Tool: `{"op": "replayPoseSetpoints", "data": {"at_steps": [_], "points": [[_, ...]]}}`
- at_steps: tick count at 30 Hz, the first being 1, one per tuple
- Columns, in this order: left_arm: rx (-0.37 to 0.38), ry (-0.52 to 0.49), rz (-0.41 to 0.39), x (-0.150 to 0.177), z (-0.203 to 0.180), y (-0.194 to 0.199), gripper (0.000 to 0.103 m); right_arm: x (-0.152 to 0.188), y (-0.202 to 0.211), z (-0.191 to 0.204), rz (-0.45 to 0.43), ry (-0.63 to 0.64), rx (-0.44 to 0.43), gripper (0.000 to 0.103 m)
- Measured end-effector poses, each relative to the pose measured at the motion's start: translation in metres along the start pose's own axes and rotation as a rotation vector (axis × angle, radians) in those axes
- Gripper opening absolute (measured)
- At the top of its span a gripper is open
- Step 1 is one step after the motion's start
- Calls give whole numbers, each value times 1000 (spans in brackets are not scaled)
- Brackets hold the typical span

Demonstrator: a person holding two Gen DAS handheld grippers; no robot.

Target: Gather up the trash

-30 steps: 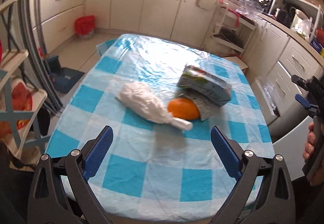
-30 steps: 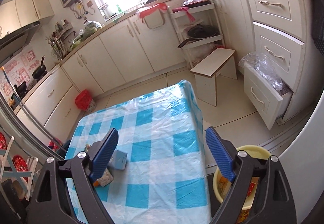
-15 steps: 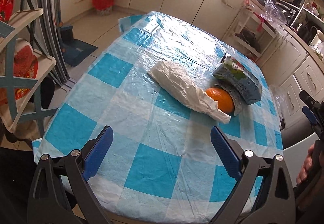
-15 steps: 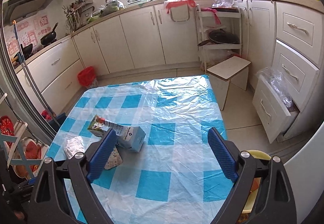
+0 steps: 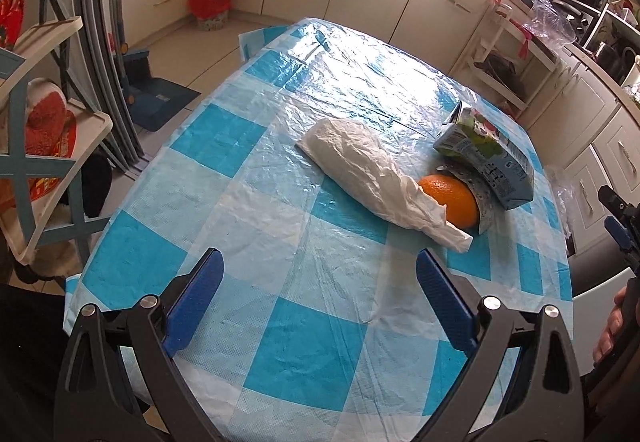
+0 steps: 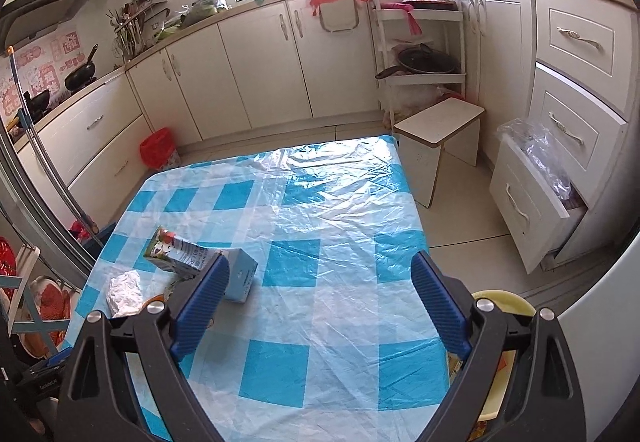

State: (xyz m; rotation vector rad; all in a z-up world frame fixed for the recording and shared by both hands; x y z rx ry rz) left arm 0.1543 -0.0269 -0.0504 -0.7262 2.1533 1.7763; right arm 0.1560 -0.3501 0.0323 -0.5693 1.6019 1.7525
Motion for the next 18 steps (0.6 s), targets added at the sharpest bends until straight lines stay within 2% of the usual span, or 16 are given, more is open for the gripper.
{"op": "replayPoseSetpoints", "data": {"at_steps": [18], "points": [[-5,29,15,-10,4,-17,95,0,-22,19,52,63,-15,89]]}}
Point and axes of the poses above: each gripper's, at about its wrist camera, not at the fingertips, and y roughly against the way its jaws point, z to its left, x to its underside, the point moved 1 cm from there along -y, roughly the way its jaws point, and after that the axes turned 3 degrees about z, right-handed, at the moved point
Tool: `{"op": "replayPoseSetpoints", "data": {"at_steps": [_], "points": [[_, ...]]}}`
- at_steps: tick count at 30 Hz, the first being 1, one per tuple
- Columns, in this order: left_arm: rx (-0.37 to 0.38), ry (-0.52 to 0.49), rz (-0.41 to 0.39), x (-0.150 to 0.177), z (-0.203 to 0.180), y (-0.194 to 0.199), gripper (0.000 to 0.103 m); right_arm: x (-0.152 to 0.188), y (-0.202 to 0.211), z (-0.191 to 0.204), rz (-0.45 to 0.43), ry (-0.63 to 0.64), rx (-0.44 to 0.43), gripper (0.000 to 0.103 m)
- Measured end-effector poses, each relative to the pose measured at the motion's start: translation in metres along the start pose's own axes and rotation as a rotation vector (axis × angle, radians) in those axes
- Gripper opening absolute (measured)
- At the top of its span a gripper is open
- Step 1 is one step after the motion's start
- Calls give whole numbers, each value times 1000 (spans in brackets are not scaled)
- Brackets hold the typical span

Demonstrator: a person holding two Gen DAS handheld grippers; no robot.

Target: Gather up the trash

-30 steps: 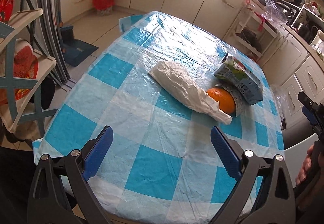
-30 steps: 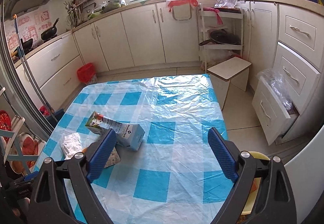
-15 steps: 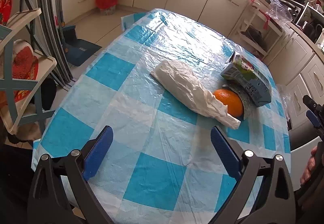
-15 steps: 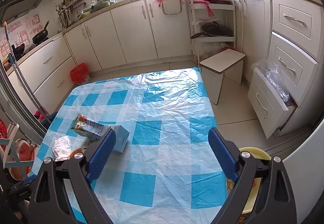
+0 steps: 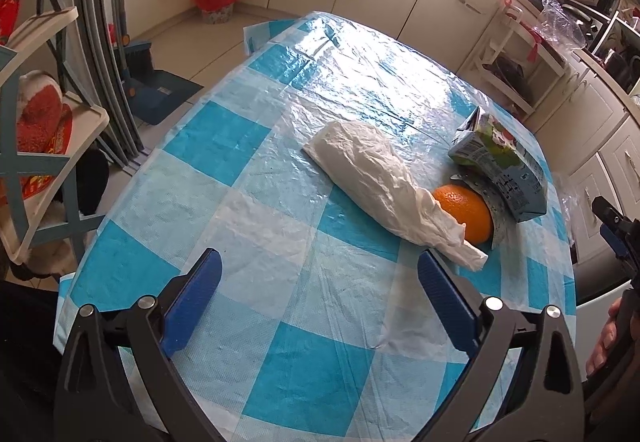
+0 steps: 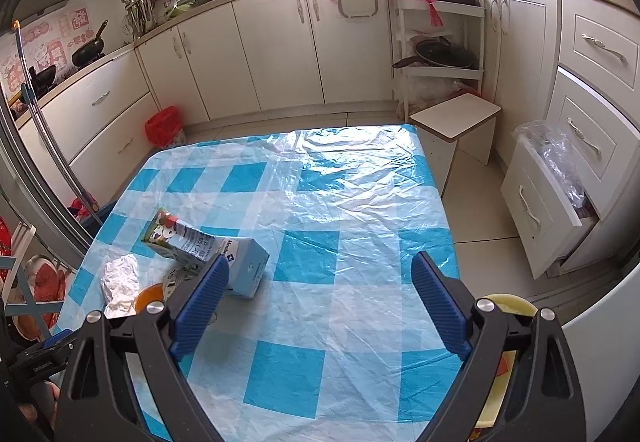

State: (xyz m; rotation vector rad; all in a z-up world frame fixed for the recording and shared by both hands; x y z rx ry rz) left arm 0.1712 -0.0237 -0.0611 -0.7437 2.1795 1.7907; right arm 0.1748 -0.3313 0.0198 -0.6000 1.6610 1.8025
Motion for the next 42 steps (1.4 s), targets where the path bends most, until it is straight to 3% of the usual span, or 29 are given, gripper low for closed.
{"op": "replayPoseSetpoints", "data": {"at_steps": [27,42], "points": [[-37,-17,-27,12,0,6,95,11,6,8,33,12,-38,89],[-50,6,-51,24,9,20,95,32,6,29,75,79,-59,89]]}}
Point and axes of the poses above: each gripper's, at about its wrist camera, not at the fingertips, and y roughly against the way its jaws point, z to its left, x to its underside, the point moved 1 cm from there along -y, roughly the way its jaws point, and after that the axes turned 3 degrees about z, right-handed, at the moved point
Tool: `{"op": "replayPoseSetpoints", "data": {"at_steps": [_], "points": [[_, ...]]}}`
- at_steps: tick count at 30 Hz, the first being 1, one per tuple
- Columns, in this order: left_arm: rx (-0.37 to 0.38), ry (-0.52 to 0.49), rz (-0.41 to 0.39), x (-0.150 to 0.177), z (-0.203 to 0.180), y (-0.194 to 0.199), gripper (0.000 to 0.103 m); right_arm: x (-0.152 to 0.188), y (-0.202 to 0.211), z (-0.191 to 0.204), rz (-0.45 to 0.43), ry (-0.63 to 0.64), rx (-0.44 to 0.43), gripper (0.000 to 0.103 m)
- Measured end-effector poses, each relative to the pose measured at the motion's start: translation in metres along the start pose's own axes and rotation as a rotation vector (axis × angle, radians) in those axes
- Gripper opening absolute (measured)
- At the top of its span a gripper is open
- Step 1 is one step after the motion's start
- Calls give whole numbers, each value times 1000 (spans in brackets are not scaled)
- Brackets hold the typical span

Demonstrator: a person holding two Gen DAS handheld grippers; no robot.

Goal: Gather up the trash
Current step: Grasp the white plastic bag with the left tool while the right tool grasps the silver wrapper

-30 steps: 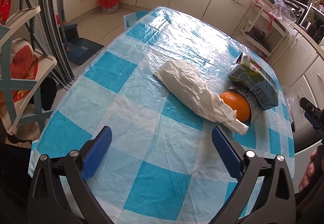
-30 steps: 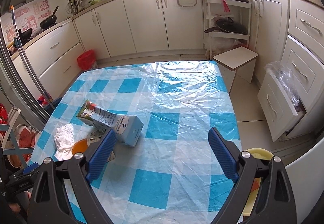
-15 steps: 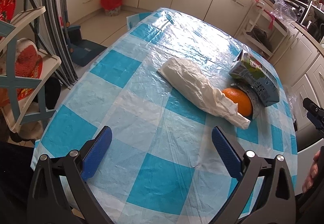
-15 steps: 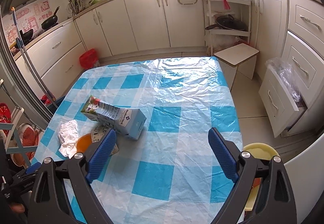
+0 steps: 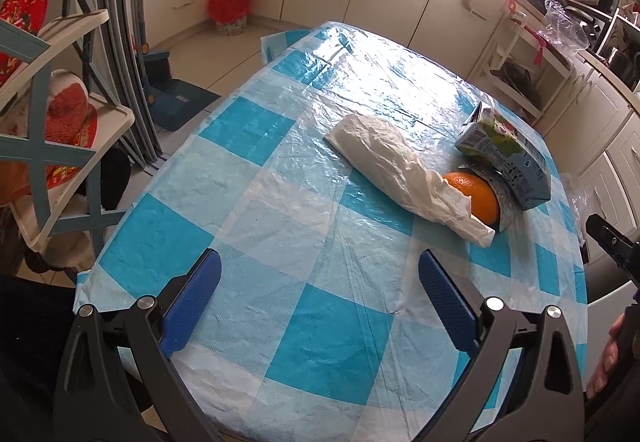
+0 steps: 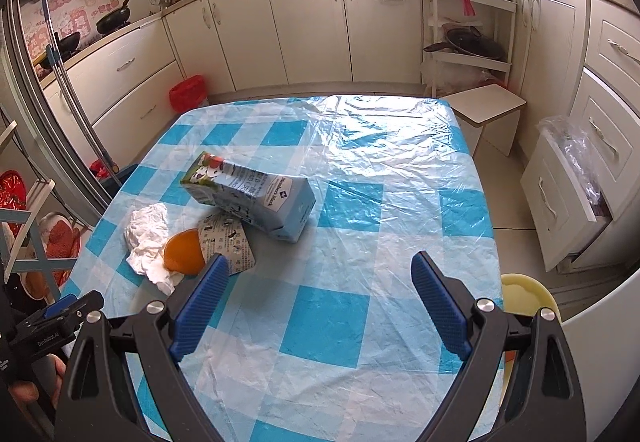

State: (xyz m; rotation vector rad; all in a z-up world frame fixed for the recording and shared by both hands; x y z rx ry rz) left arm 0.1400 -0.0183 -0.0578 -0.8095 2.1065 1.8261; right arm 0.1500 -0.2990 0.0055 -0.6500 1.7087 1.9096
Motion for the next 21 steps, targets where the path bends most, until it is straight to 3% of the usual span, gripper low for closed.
{"op": "replayPoseSetpoints", "data": {"at_steps": [6,14,20,21], "points": [[3,-12,-3,2,-7,1,95,10,0,24,5,104,-34,89],[39,31,5,-34,-24,-12,95,17,-9,50,32,216,-59,89],[-52,-57,36,-58,-56,-53,95,22,-16,51,63,220,-84,89],[-65,-79,35,-60,-60,-59,89,22,-17,50,66,215,-89,89]]}}
Point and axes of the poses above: each gripper's, at about its wrist camera, not at the fingertips, and y roughly against the way its jaws point, z to its left, x to its underside, the point moved 1 cm from there along -y, roughly the way its jaws point, and after that the axes turned 3 degrees about z, right-handed, at the moved point
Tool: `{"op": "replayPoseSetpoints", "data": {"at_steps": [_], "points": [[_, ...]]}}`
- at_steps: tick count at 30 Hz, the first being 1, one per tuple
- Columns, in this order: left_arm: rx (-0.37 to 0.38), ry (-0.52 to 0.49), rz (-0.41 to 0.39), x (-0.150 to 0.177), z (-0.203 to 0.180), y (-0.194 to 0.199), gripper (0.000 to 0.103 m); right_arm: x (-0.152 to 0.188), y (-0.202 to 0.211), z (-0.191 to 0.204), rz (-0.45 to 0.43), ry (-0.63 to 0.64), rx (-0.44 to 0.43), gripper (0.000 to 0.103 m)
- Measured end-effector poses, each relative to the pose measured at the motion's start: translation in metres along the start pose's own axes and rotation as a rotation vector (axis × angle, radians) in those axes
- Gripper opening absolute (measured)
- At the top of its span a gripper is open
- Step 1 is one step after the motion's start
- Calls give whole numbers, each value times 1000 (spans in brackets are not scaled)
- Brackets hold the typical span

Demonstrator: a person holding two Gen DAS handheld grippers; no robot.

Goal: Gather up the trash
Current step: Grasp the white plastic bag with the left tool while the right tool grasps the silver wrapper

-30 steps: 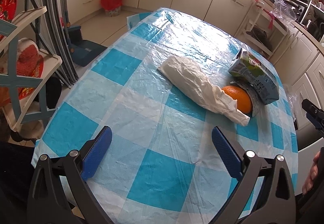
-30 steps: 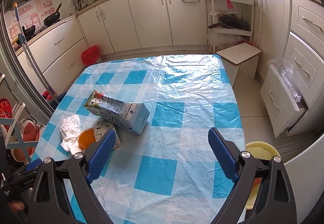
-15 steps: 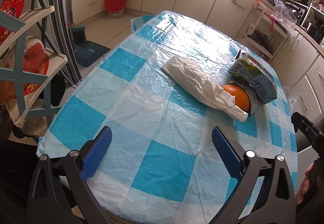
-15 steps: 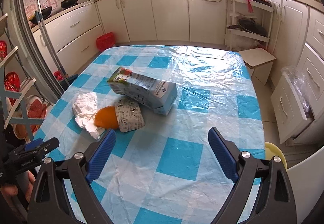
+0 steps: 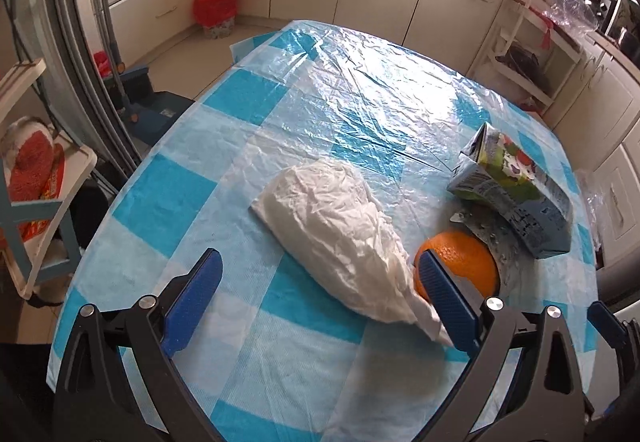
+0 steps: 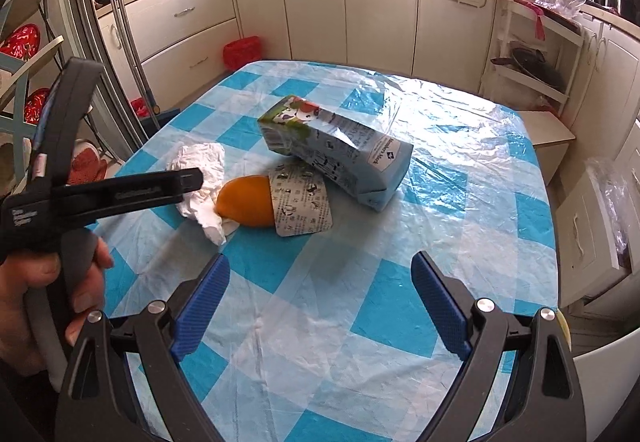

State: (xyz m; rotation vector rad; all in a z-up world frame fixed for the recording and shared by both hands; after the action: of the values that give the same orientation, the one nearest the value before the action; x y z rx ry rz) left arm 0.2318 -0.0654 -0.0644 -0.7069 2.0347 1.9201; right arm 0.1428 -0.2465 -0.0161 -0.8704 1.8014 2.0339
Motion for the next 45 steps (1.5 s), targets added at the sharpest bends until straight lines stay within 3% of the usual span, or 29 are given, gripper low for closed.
{"op": "replayPoseSetpoints", "data": {"at_steps": [1,2,4,5,7,9,18,25,27,29,32,33,36,38,39,45], "points": [[-6,-21,0,-2,-4,-3,75,-1,-1,0,0,-6,-5,89],[-15,-45,2,-2,-7,-6,69,-2,-1,-1,-1,-11,-11,89],[-25,-104,-10,-2,-12,-4,29,-5,-2,-1,-4,-19,-22,89],[-11,-122,-5,-2,-13,-3,20,-7,-3,0,-6,-22,-28,89],[19,-132,15,-1,-12,1,8,-10,-7,1,-5,-23,-32,89],[36,-153,27,2,-9,5,6,-13,-12,2,0,-23,-33,89],[130,-174,68,31,24,38,6,-28,-40,4,38,-66,-74,89],[144,-208,98,44,31,37,6,-33,-68,-8,70,-165,-102,89],[140,-211,97,46,32,36,6,-34,-69,-9,40,-166,-88,88],[135,-218,90,47,32,37,6,-36,-69,-9,31,-163,-102,77],[132,-223,83,47,31,36,7,-36,-69,-6,41,-137,-150,51],[132,-222,81,46,30,37,10,-36,-68,-3,46,-128,-164,44],[142,-210,78,46,31,37,19,-35,-64,0,48,-105,-156,43],[136,-194,67,45,33,38,37,-33,-62,-2,54,-111,-168,43],[121,-184,59,44,36,39,51,-32,-60,-3,56,-111,-171,43],[79,-168,25,44,37,36,56,-21,-42,-12,52,-123,-212,43]]}}
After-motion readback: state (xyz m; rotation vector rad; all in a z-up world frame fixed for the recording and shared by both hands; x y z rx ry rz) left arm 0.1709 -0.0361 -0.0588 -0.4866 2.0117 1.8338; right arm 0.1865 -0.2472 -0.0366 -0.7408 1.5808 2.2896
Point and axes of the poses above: each gripper's, at about its wrist camera, not at the fingertips, and y roughly against the way its jaws point, z to its left, x to its underside, the point moved 1 cm from there along -y, roughly the way its jaws point, and after that the axes turned 3 degrees about z, right-handed, at the moved point
